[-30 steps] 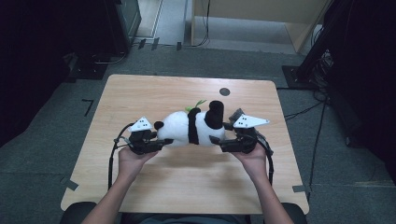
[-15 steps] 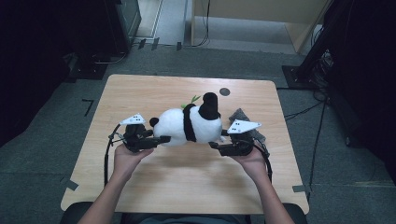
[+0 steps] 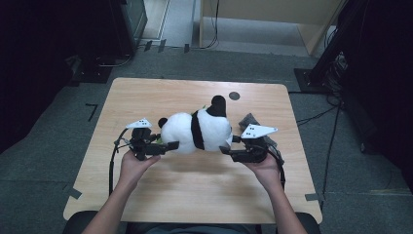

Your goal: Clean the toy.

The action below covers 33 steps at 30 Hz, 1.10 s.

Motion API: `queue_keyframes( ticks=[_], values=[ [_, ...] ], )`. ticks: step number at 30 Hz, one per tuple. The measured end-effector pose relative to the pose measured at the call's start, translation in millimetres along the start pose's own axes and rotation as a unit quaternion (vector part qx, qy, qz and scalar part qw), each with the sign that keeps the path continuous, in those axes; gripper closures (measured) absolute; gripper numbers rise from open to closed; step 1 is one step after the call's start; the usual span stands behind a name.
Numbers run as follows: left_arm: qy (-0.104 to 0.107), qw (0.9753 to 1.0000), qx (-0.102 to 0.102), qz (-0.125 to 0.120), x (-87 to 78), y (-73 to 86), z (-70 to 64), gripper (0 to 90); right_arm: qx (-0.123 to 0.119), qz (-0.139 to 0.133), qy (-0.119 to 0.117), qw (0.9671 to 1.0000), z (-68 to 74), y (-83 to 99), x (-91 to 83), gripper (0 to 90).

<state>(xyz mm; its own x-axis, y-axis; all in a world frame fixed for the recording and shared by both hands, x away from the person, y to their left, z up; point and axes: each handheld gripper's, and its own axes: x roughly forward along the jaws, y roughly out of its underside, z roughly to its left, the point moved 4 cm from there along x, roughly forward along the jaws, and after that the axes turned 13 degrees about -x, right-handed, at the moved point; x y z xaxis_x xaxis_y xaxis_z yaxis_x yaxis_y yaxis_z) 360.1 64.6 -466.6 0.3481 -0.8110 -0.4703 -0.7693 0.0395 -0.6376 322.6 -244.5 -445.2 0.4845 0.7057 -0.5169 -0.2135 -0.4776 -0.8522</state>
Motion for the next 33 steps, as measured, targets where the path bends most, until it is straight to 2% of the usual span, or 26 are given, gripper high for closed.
queue_keyframes(
  ticks=[4,8,11,14,18,24,28,33],
  values=[
    [-0.023,0.9996,0.012,0.005,0.8,1.9,1.4,23.7,-0.003,-0.004,-0.003,1.0000,1.5,-1.4,-1.3,45.7],
    [-0.024,0.9992,0.021,0.024,10.1,7.7,0.1,24.8,0.005,-0.022,-0.018,0.9996,2.7,-2.7,1.8,46.9],
    [-0.047,0.9981,0.026,0.031,16.8,10.9,2.7,24.7,0.005,0.005,-0.006,1.0000,2.3,1.2,11.6,45.3],
    [-0.052,0.9983,0.011,0.024,15.1,9.7,9.7,24.7,0.009,0.006,-0.002,0.9999,-0.5,3.4,14.4,45.2],
    [-0.073,0.9970,0.016,0.018,15.1,9.1,17.3,24.8,-0.001,0.022,0.009,0.9997,-3.6,7.3,16.6,45.1],
    [-0.070,0.9975,0.008,0.004,16.0,6.8,25.8,24.6,-0.004,0.022,0.012,0.9997,-4.0,8.2,19.9,44.6],
    [-0.080,0.9965,0.021,0.007,15.1,8.0,25.0,24.4,-0.001,0.023,0.015,0.9996,-6.1,10.0,20.1,44.2],
    [-0.094,0.9951,0.032,-0.001,9.2,7.0,23.3,24.4,0.005,0.020,0.027,0.9994,-12.6,12.3,16.0,44.0]
  ],
)
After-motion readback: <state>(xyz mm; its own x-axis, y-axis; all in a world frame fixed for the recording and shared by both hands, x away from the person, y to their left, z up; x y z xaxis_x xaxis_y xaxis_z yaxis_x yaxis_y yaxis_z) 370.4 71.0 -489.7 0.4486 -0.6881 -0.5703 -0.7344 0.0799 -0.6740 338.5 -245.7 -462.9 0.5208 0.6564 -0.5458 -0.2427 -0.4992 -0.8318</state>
